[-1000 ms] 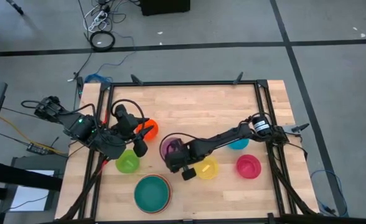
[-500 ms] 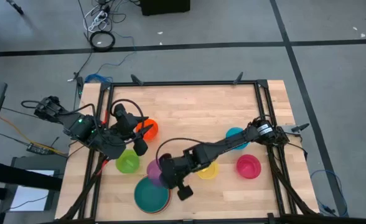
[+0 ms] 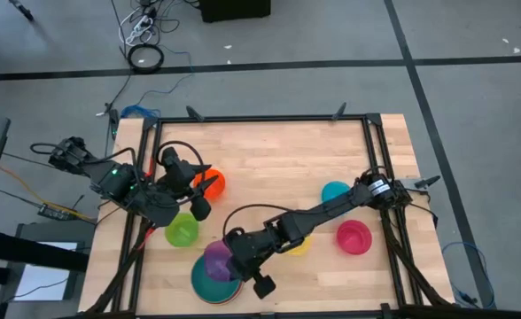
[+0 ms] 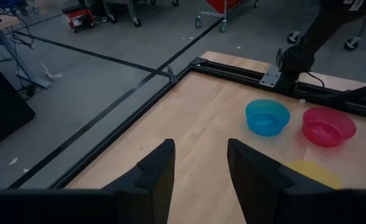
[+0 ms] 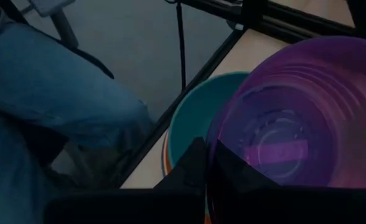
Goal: Nest bowls inside each other
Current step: Stack the violet bowl on top of the dark green bowl, then stack the yellow bowl on top of the violet bowl
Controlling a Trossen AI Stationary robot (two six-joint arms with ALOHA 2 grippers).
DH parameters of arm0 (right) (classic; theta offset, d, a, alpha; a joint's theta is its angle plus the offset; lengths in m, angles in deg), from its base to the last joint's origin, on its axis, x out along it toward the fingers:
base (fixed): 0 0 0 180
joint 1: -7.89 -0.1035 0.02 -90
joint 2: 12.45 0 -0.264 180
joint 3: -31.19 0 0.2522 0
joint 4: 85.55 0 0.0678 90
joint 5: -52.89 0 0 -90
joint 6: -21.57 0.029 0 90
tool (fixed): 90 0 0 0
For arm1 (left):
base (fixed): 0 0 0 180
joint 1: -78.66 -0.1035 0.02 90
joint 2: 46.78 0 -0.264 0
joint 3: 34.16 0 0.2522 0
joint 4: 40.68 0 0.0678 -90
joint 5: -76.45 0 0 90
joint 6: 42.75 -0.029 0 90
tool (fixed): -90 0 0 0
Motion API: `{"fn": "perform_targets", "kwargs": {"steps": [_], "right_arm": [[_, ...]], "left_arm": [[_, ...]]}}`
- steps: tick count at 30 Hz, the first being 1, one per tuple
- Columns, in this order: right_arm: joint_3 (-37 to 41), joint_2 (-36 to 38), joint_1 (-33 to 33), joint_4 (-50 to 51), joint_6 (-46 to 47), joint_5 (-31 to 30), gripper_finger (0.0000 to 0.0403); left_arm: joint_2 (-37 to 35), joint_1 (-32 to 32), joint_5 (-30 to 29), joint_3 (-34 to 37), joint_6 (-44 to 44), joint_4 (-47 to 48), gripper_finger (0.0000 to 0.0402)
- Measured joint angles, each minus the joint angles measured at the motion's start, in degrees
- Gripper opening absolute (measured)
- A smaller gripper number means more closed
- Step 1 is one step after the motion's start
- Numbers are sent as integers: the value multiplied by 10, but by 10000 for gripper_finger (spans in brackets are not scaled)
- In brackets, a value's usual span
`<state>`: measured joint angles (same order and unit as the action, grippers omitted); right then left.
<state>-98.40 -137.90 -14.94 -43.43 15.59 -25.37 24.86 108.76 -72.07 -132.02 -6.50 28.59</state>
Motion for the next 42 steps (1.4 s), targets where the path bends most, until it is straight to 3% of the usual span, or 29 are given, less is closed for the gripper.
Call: {"fn": "perform_targets", "kwargs": {"steps": [10, 27, 38, 42], "right_arm": [[5, 0, 0, -20, -3, 0, 18], [8, -1, 1, -23, 3, 5, 83], [8, -1, 8, -26, 4, 4, 90], [8, 0, 13, 3, 8, -57, 91]], "left_arm": [[0, 0, 0, 0, 0, 0, 157], [0, 0, 0, 0, 0, 0, 157], [0, 0, 1, 0, 0, 1, 157], [0, 0, 4, 0, 0, 1, 157]]}}
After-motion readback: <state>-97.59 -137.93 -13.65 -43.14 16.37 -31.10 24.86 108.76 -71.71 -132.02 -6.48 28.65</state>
